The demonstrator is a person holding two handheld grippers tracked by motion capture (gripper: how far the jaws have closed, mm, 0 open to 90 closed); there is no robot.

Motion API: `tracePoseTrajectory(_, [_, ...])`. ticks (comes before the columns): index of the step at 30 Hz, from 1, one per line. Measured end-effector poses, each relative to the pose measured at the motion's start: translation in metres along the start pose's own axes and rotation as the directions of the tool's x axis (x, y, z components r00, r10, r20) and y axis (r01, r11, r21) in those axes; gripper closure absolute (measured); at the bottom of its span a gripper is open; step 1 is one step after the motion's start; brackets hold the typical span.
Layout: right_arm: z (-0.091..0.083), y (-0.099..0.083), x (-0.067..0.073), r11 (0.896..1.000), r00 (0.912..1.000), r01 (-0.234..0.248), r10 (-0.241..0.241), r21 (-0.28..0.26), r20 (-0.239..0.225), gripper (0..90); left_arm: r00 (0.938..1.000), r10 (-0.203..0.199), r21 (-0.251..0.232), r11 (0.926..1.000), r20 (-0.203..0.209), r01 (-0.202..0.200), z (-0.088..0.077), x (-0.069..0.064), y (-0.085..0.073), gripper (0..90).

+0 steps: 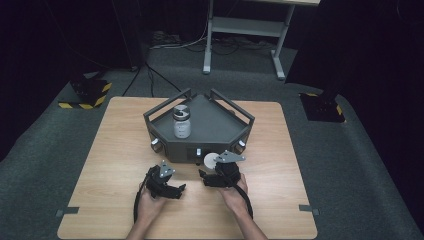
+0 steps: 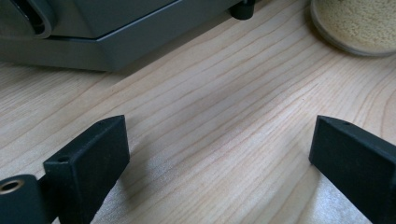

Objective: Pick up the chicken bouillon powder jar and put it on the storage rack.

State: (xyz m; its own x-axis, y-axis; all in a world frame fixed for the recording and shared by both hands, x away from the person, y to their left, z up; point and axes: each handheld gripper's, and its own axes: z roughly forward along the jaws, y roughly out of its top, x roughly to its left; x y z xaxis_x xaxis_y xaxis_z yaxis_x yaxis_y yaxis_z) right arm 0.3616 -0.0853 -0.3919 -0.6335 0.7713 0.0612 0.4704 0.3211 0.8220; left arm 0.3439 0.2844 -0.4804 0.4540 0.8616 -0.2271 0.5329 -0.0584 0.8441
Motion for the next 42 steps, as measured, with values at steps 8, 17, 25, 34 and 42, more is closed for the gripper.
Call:
tracePoseTrajectory(8, [-0.002, -0.004, -0.001, 1.0, 0.9999, 0.006, -0.005, -0.024, 0.01, 31.4, 1.0, 0.0, 0.001, 1.0, 0.0, 0.0, 0.0, 0.0, 0.0, 4.9])
tracePoseTrajectory(17, [-0.002, -0.009, 0.008, 0.998, 0.998, 0.047, -0.045, -0.042, 0.044, 34.3, 1.0, -0.004, -0.004, 1.0, 0.0, 0.004, 0.0, 0.0, -0.001, 5.0])
tracePoseTrajectory(25, [-0.003, -0.009, 0.011, 0.997, 0.9967, 0.063, -0.06, -0.044, 0.054, 34.9, 1.0, -0.007, -0.006, 1.0, -0.001, 0.007, 0.0, 0.0, -0.001, 5.1])
tracePoseTrajectory(34, [-0.004, -0.009, 0.01, 0.996, 0.9963, 0.078, -0.077, -0.047, 0.038, 35.1, 1.0, -0.007, -0.007, 0.9999, -0.001, 0.007, 0.0, -0.001, -0.001, 5.1])
tracePoseTrajectory(42, [-0.012, -0.005, 0.011, 0.994, 0.9951, 0.097, -0.096, -0.052, 0.023, 35.0, 0.9999, -0.012, -0.014, 0.9998, -0.001, 0.012, 0.001, -0.001, -0.002, 5.2])
